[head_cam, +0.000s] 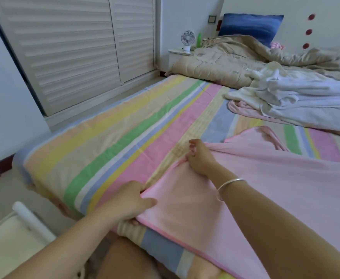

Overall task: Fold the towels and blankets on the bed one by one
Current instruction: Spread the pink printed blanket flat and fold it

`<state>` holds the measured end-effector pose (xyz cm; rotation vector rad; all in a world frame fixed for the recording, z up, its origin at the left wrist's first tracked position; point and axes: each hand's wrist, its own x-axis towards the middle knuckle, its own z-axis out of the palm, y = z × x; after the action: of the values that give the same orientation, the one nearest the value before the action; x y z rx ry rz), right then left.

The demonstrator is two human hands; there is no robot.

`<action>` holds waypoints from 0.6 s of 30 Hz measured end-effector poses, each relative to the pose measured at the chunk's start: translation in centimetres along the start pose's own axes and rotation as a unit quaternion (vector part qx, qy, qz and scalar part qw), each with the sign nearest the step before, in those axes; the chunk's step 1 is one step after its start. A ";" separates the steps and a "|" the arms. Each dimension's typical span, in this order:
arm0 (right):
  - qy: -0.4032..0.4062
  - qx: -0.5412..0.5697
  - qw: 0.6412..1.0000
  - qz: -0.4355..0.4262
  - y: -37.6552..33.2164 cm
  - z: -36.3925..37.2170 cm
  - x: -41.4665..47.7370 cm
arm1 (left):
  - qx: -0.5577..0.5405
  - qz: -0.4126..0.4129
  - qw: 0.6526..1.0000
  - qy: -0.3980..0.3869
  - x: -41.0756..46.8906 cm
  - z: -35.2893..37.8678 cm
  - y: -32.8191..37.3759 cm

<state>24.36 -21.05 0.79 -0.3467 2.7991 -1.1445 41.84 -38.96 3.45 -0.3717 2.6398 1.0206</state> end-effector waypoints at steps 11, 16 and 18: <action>0.052 -0.224 0.965 -0.125 2.8 -4.4 -13.7 | 0.299 0.014 0.929 0.219 0.2 0.4 1.5; -0.026 -0.286 0.957 -0.038 6.9 -5.8 -20.8 | 0.393 0.077 0.885 0.235 -0.3 3.9 6.0; -0.046 -0.258 0.965 -0.030 7.4 -6.6 -22.0 | 0.346 0.131 0.909 0.192 -0.2 6.0 9.0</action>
<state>43.28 -6.03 0.42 -0.5099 2.9786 -0.3705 40.00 -28.38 4.70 -0.0497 3.2363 -0.0021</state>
